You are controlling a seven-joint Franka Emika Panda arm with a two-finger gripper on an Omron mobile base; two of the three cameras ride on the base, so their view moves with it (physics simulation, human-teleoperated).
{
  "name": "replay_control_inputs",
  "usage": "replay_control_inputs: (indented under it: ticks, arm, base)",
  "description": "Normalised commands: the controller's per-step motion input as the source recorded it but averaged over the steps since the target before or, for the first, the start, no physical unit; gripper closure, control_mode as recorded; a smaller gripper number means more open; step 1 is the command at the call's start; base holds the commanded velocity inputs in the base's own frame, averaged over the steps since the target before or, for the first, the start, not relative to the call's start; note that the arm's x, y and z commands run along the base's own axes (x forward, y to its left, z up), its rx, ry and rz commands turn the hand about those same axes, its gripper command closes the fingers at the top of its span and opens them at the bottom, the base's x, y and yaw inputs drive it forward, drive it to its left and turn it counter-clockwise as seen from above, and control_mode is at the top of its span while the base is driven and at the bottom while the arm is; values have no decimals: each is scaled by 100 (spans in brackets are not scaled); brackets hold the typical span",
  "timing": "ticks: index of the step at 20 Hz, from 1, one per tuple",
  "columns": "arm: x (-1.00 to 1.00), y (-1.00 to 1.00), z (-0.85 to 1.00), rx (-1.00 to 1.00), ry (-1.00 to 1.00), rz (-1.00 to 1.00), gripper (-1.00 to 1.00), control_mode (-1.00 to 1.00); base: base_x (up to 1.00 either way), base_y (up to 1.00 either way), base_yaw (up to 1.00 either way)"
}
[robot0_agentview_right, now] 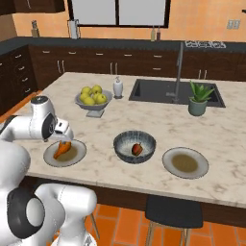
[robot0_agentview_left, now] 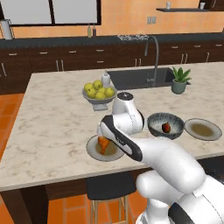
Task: Pick the chicken drumstick and bell pepper from their plates and place them in the bowl. Then put the bowl in the fridge.
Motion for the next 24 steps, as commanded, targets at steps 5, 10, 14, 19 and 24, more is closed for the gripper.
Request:
replay_control_inputs:
  ticks: [5, 10, 14, 19, 24]
  arm:
    - [51, 14, -47, -1, 4, 0, -100, -100]
    - [40, 3, -43, 0, 5, 0, -100, -100]
    - [60, 15, -43, 0, 1, 0, -100, -100]
    - [57, 26, -46, -5, 1, 0, -100, -100]
    - [26, 18, -54, -4, 7, 0, 100, -100]
  base:
    - [0, 0, 0]
    - [0, 0, 0]
    - [0, 0, 0]
    - [0, 0, 0]
    - [0, 0, 0]
